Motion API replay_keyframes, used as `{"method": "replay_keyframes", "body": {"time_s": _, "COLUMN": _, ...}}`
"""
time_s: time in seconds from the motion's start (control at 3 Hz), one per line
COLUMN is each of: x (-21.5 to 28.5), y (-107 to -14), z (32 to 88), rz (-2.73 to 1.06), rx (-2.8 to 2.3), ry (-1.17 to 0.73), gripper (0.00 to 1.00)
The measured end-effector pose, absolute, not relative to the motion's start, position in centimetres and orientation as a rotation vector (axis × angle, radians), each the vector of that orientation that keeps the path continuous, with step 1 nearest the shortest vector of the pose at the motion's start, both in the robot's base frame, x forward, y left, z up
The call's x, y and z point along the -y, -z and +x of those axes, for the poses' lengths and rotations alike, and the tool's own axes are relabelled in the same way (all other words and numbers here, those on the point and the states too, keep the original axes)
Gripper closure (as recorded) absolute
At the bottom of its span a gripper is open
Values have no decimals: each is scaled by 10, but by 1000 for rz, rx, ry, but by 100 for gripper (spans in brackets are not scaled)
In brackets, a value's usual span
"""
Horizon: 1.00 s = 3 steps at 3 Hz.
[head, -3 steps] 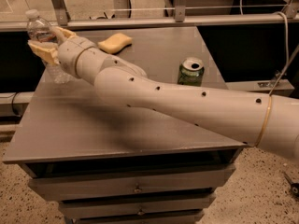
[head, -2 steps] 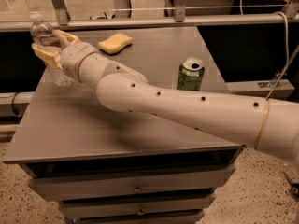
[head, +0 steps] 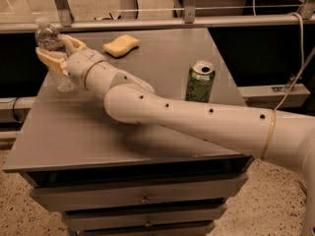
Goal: Place water bottle upright
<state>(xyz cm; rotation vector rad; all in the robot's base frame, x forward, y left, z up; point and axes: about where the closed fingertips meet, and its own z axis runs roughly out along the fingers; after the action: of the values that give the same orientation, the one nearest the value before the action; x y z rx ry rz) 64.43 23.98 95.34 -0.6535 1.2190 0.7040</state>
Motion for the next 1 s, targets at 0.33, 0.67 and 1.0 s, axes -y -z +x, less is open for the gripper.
{"method": "replay_keyframes", "body": {"time_s": 0.33, "x": -240, "y": -951, "z": 644, "rz": -661, "rx": -1217, "ry": -713, "gripper": 82}}
{"method": "replay_keyframes", "body": {"time_s": 0.67, "x": -241, "y": -947, "z": 643, "rz": -665, "rx": -1219, "ry": -720, "gripper": 58}}
{"method": "replay_keyframes", "body": {"time_s": 1.0, "x": -242, "y": -944, "z": 641, "rz": -666, "rx": -1223, "ry": -727, "gripper": 35}}
